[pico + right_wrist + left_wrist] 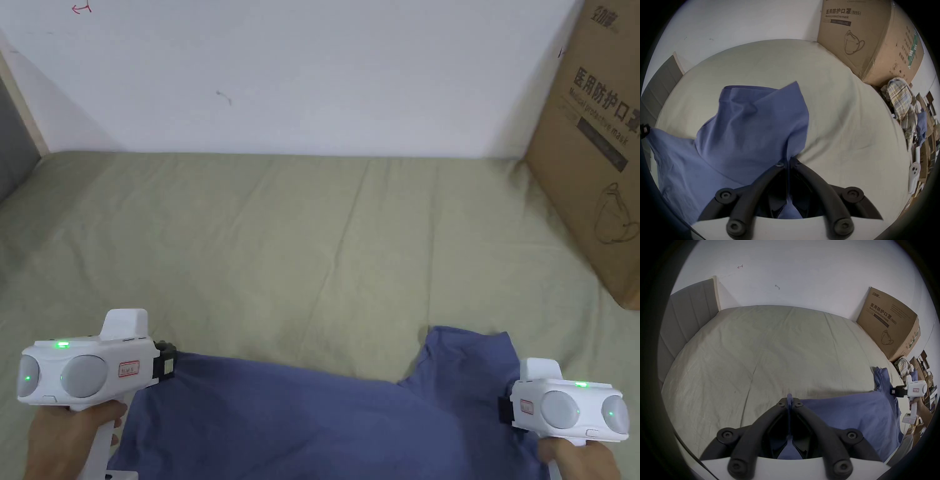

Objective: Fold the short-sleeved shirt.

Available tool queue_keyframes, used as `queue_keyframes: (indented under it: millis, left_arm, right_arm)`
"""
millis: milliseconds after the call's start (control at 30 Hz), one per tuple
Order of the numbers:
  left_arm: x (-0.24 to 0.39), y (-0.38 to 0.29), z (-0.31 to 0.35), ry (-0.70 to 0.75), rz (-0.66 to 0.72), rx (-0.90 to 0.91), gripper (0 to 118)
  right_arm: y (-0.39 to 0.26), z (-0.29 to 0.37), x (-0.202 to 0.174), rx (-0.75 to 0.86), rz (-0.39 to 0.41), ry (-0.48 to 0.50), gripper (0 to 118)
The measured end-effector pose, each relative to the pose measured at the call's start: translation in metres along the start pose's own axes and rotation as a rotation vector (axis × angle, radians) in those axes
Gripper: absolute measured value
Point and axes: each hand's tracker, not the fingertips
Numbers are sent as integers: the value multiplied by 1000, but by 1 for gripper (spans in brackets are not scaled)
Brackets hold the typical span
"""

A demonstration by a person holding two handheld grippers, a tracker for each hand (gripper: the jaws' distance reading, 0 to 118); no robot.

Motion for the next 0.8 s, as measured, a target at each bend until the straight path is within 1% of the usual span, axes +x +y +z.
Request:
queue_keyframes:
  millis: [33,67,100,233,300,367,433,500,533,633,767,800]
  left_arm:
    - [0,-2,3,3,5,0,0]
    - [-2,-3,4,6,9,3,0]
    - [-3,-3,9,6,14,7,0]
    - [-6,-2,36,7,39,44,0]
    - [-8,1,54,12,51,76,0]
    - [-10,5,77,13,70,118,0]
    - [-14,12,100,13,85,163,0]
    - [-16,23,126,12,83,209,0]
    - [-17,31,140,14,77,250,0]
    - [-18,60,183,28,58,338,0]
    - [-11,105,240,68,24,449,0]
    - [-10,117,250,75,16,473,0]
  right_arm:
    - [-1,6,-3,2,44,-7,0]
    - [-2,14,-5,27,59,-6,0]
    - [-2,24,-5,68,56,-18,0]
    - [1,75,1,209,63,28,0]
    - [-1,121,-3,278,72,42,0]
    - [2,153,-1,347,56,64,0]
    - [8,182,11,418,50,89,0]
    - [15,212,12,490,45,96,0]
    - [16,241,2,533,35,107,0]
    - [32,293,-2,659,16,129,0]
    - [67,359,-13,805,17,162,0]
    - [79,372,-15,838,20,157,0]
